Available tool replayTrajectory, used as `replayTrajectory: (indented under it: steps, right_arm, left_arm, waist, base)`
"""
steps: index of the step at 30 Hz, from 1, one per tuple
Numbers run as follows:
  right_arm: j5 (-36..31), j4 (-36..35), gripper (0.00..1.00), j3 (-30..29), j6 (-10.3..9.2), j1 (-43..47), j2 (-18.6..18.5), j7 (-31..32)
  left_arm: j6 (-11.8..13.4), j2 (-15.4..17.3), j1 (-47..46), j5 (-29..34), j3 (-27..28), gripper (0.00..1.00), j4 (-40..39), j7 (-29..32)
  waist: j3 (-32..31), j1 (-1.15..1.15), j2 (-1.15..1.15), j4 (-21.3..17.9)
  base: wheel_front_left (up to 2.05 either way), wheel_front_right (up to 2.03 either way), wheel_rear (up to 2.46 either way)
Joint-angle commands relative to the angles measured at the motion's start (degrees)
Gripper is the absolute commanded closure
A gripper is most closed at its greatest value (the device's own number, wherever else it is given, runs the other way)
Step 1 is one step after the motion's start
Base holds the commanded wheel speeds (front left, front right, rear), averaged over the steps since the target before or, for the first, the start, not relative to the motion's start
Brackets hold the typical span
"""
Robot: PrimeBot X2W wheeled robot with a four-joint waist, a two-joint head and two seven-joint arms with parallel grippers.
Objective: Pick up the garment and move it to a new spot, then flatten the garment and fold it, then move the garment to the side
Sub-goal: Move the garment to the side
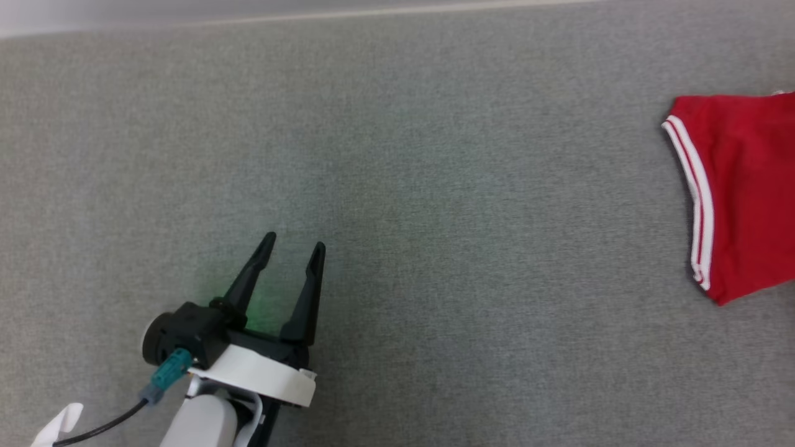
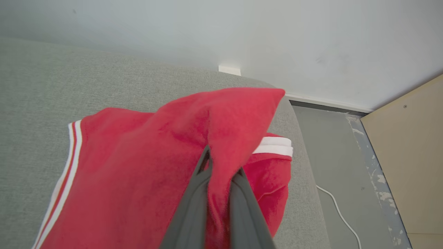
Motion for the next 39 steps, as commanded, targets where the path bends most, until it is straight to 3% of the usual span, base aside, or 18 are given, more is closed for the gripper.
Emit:
replayTrajectory:
  steps: [1, 7, 8, 9, 16, 21, 32, 39]
  right_arm:
    - [1.79, 0.29, 1.0, 0.38, 0.0, -1.24, -2.0, 0.5]
    - [0.31, 6.23, 1.0, 1.91, -0.01, -2.46, -5.92, -1.1]
    - [-0.78, 7.77, 0.4, 2.08, -0.01, -2.84, -6.15, -1.82]
    - [-1.85, 9.8, 0.0, 1.97, -0.02, -3.31, -6.23, -2.34]
    - [-7.33, 20.42, 0.0, 0.96, -0.03, -5.47, -3.85, -7.89]
    - [-10.15, 20.8, 0.0, -0.19, -0.03, -6.01, -1.76, -13.19]
    - [-6.38, 2.72, 0.0, 0.72, -0.06, 1.2, 4.62, -22.78]
    - [-7.35, -10.52, 0.0, -0.44, -0.07, 11.43, 12.74, -24.79]
  left_arm:
    - [-0.21, 0.41, -0.95, -0.79, 0.24, 0.0, -0.31, 0.04]
    - [-0.19, 0.44, -1.68, -1.12, 0.68, 0.0, -0.12, 0.04]
    - [-0.2, 0.4, -1.83, -1.23, 0.66, 0.0, 0.04, 0.04]
    - [-0.21, 0.32, -2.05, -1.37, 0.69, 0.0, 0.1, 0.04]
    - [-0.22, -0.1, -1.8, -1.32, 1.62, 0.0, 0.59, 0.04]
    - [0.12, -0.63, -0.25, -1.63, 3.47, 0.0, 0.89, 0.05]
    - [0.59, 0.75, 3.99, -3.43, 10.17, 0.0, 0.81, 0.04]
    - [1.52, 2.05, 7.37, -3.63, 12.29, 0.0, 0.03, 0.05]
  waist:
    - [2.2, -0.01, -0.01, 1.32]
    - [3.84, -0.01, -0.01, 1.89]
    - [3.81, -0.01, -0.01, 2.05]
    - [3.7, -0.01, -0.01, 2.23]
    - [0.53, -0.01, -0.01, 2.97]
    - [-4.37, -0.01, -0.01, 3.44]
    - [-17.11, -0.01, -0.01, 4.22]
    - [-21.81, -0.01, -0.01, 3.76]
  base:
    - [0.0, 0.0, 0.0]
    - [0.0, 0.0, 0.0]
    - [0.0, 0.0, 0.0]
    - [0.0, 0.0, 0.0]
    - [0.0, 0.0, 0.0]
    - [0.0, 0.0, 0.0]
    - [0.0, 0.0, 0.0]
    - [0.0, 0.0, 0.0]
